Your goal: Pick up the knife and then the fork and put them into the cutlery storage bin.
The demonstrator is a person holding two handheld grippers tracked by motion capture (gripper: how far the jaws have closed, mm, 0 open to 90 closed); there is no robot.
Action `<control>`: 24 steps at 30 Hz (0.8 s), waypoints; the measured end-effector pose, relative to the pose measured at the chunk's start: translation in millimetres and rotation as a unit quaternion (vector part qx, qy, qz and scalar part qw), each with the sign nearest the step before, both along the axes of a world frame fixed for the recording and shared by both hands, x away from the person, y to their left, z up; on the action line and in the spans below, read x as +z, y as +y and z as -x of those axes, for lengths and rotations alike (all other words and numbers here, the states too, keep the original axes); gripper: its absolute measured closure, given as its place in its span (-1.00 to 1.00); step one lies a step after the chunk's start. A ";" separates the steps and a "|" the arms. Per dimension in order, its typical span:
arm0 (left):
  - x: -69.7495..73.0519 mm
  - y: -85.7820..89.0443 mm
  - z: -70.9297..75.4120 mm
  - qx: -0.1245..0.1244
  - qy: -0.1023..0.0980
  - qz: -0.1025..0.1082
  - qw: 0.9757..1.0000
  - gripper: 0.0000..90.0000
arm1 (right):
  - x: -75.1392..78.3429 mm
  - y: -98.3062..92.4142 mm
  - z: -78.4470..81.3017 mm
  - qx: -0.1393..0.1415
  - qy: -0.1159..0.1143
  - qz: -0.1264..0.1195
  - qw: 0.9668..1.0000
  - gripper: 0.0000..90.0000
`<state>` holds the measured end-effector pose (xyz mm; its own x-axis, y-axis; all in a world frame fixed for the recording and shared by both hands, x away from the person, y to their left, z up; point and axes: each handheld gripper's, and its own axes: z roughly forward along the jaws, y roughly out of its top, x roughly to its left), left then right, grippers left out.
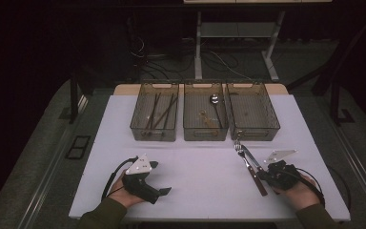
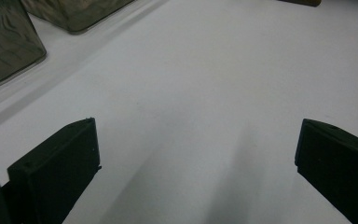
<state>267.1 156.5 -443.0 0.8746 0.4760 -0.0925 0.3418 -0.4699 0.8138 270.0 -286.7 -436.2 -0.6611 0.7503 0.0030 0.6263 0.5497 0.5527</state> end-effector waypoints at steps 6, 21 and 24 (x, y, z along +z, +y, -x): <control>0.1 -0.2 0.1 0.000 0.000 -0.001 1.000 -1.00 | 0.8 -9.3 -3.1 -0.012 -0.005 0.008 1.000 1.00; -0.5 -0.5 -0.3 -0.001 0.000 -0.001 1.000 -1.00 | 18.7 -29.9 -11.0 0.002 -0.025 -0.031 0.999 0.67; -0.4 -0.6 -0.3 -0.001 0.000 -0.002 1.000 -1.00 | 20.8 -35.8 -17.2 0.001 -0.023 -0.033 0.999 0.50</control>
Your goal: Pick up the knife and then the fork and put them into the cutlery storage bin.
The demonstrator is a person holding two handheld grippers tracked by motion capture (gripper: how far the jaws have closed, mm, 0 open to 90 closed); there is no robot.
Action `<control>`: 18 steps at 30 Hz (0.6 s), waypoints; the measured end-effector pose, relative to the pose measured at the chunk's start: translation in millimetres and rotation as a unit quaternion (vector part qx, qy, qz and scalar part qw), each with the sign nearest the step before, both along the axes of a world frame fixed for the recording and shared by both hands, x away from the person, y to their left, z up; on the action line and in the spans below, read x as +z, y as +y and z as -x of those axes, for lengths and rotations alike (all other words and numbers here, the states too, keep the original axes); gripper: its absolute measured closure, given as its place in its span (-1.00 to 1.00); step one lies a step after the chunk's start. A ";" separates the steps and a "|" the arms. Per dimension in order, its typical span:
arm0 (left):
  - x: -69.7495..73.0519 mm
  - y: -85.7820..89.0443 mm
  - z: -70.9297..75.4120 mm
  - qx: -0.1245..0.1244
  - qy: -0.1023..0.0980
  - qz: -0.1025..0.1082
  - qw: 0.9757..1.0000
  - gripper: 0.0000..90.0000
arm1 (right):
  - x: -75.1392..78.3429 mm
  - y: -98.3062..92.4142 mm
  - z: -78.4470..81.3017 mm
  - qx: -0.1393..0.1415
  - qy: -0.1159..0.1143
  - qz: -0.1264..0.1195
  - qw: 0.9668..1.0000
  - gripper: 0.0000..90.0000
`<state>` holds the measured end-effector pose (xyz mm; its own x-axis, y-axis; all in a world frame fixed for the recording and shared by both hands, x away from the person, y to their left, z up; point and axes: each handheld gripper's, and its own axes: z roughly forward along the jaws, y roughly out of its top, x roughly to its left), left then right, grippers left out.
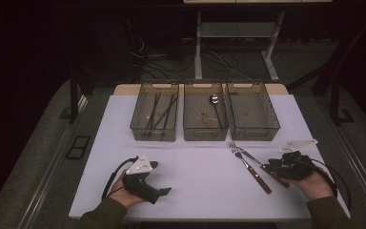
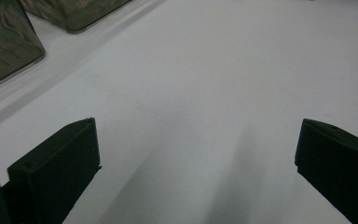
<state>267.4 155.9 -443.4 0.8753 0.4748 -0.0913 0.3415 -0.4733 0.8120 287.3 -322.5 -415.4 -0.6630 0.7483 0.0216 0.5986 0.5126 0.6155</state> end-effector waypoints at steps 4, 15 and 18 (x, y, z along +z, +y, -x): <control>-0.2 0.1 -0.3 0.001 0.001 0.001 1.000 -1.00 | -4.8 -3.0 -8.7 0.007 0.010 0.006 1.000 0.39; -0.1 0.0 -0.1 -0.001 0.001 0.000 1.000 -1.00 | -18.5 7.3 -17.4 0.019 0.023 0.006 1.000 0.56; -0.1 -0.1 -0.1 -0.001 0.001 0.000 1.000 -1.00 | -21.5 8.5 -17.1 0.018 0.024 0.006 1.000 0.61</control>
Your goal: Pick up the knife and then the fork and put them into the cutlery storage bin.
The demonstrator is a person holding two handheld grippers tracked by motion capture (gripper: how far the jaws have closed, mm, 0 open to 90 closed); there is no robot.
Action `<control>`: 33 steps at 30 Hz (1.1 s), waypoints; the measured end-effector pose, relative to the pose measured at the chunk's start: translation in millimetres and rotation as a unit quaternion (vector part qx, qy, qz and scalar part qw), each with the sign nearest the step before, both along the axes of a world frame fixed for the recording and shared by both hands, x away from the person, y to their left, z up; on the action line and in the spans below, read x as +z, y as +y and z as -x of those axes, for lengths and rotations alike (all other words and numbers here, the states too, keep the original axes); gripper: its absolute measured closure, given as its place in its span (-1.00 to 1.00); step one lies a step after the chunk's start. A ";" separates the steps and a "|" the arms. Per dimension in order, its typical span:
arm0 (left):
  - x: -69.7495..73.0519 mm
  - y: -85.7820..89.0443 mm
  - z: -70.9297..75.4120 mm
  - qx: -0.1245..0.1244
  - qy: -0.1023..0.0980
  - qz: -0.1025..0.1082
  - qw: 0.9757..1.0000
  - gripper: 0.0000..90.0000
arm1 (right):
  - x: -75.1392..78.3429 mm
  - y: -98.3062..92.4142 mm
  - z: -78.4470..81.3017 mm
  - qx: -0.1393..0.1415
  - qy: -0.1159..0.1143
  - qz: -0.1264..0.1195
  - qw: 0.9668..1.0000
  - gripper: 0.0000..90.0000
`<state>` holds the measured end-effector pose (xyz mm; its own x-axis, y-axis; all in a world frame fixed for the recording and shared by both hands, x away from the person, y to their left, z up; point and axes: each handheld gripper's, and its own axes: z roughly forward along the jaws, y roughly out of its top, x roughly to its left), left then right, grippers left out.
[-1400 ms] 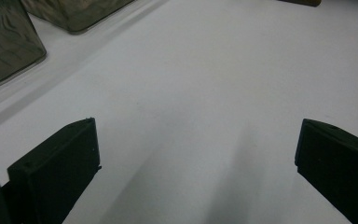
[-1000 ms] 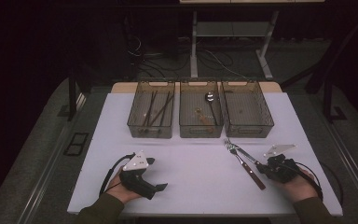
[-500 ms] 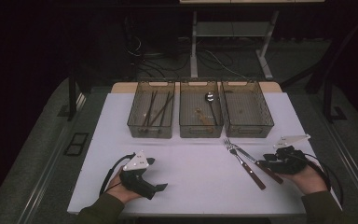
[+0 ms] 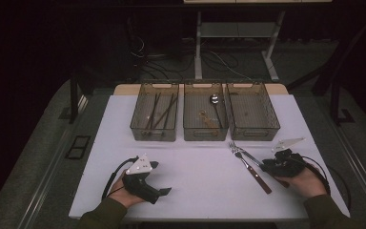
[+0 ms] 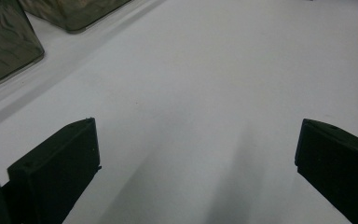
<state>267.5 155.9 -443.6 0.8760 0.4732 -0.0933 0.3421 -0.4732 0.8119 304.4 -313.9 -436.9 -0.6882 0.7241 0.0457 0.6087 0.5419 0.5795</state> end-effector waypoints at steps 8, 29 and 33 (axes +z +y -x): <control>0.0 -0.2 0.1 -0.001 -0.001 -0.001 1.000 -1.00 | -3.8 6.2 5.2 0.000 -0.022 0.021 1.000 0.69; 0.3 -0.2 0.2 -0.002 -0.001 -0.001 1.000 -1.00 | 3.5 -1.4 5.5 -0.023 -0.024 -0.008 0.999 0.73; 0.3 -0.2 0.2 -0.002 -0.001 -0.001 1.000 -1.00 | 8.8 -5.3 5.6 -0.024 -0.028 -0.016 0.999 0.73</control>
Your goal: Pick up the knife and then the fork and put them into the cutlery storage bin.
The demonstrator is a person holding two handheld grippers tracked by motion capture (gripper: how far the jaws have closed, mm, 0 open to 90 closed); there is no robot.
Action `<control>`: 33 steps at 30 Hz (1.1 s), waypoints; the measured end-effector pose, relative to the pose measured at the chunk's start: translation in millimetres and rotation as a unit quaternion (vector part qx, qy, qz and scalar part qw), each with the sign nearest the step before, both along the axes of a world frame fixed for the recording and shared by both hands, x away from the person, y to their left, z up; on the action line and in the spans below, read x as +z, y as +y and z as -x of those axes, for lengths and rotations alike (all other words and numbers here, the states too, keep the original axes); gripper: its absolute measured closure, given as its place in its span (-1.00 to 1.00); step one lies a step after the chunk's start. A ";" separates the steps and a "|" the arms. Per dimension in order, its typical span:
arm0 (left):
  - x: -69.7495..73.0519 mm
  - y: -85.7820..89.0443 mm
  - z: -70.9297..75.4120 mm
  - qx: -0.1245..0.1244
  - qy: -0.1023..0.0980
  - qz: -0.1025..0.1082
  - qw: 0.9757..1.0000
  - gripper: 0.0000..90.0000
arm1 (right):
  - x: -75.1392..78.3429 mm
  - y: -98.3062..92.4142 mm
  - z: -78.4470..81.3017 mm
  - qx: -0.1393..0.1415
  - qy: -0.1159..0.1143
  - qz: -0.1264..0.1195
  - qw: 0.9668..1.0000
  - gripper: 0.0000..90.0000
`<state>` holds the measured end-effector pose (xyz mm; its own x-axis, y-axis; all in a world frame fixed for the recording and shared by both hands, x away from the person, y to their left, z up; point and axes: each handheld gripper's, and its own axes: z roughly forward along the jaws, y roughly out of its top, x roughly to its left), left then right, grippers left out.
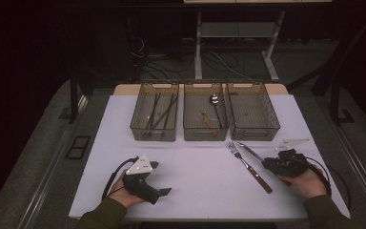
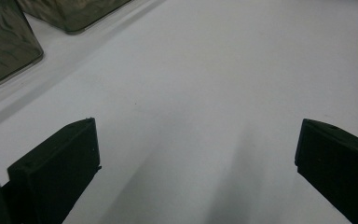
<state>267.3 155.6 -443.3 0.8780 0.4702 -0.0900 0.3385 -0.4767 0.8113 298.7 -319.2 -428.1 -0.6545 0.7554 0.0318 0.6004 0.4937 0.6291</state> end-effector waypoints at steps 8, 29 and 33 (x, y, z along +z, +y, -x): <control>0.0 0.3 -0.3 0.001 -0.001 0.000 1.000 -1.00 | 11.2 -4.9 3.0 0.000 -0.012 -0.016 1.000 0.73; 0.4 2.3 -1.4 0.006 0.000 0.004 1.000 -1.00 | 45.4 -18.0 -1.5 -0.008 -0.052 -0.058 0.997 0.73; 0.6 3.9 -2.3 0.006 -0.001 0.006 1.000 -1.00 | 49.6 -19.5 -7.6 -0.013 -0.054 -0.064 0.996 0.73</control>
